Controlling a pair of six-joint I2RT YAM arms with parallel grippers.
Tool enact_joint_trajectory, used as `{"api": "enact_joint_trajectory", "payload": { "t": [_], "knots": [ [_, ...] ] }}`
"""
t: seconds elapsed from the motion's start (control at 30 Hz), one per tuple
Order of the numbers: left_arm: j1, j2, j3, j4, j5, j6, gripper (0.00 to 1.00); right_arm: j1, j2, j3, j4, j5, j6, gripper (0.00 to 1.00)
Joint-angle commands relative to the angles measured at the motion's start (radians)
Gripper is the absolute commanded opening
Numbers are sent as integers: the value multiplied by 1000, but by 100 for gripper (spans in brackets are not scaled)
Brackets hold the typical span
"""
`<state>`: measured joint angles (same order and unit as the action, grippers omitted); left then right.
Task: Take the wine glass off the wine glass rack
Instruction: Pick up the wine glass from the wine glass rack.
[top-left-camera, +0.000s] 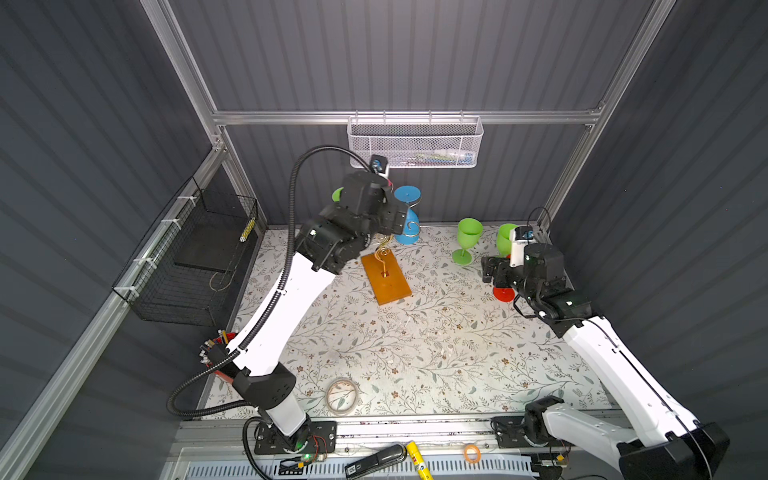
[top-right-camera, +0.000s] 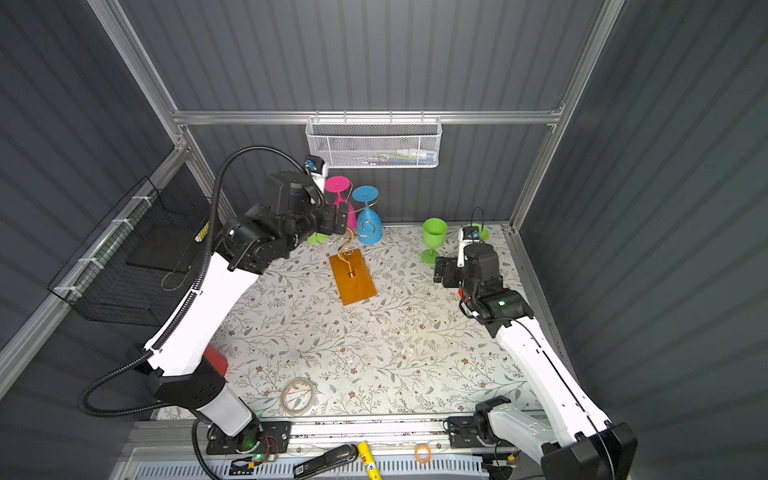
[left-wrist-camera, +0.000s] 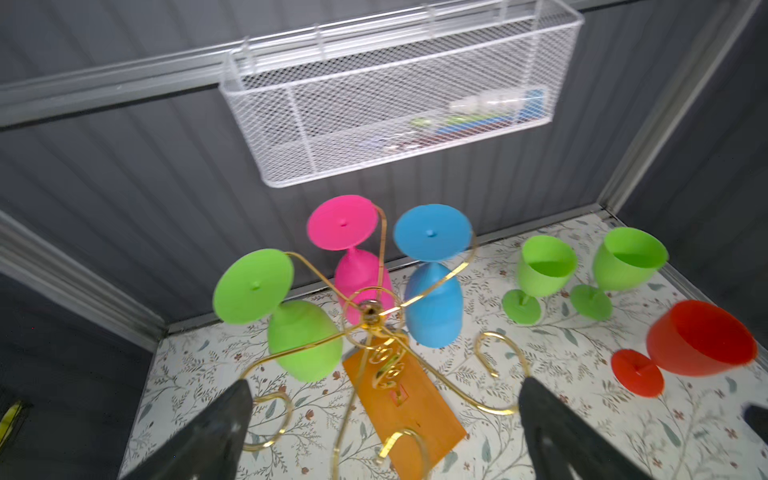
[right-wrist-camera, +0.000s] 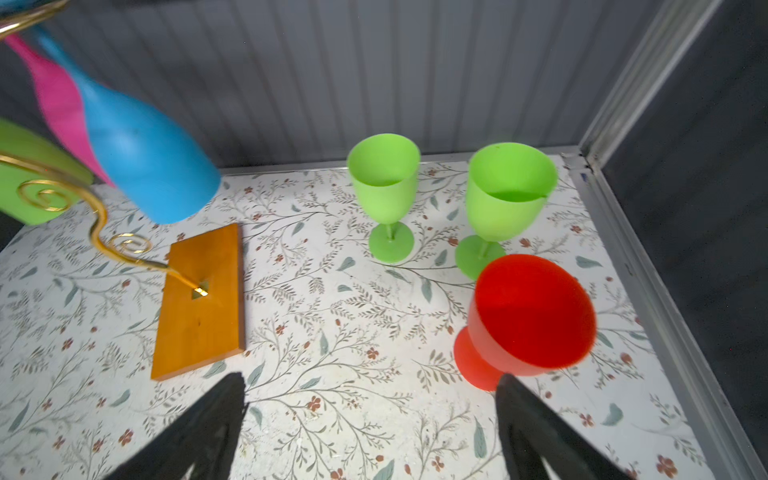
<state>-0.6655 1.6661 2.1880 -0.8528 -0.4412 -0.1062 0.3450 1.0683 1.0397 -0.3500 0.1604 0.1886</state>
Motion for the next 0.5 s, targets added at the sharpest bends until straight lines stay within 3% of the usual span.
{"api": "enact_joint_trajectory", "payload": {
  "t": [0.0, 0.2, 0.47],
  "knots": [
    [124, -20, 13, -19, 181, -96, 100, 82, -20, -28, 107, 6, -98, 94],
    [420, 40, 2, 52, 473, -245, 97, 253, -50, -85, 212, 57, -233, 93],
    [612, 153, -35, 178, 740, -424, 88, 384, -52, -141, 335, 119, -336, 90]
  ]
}}
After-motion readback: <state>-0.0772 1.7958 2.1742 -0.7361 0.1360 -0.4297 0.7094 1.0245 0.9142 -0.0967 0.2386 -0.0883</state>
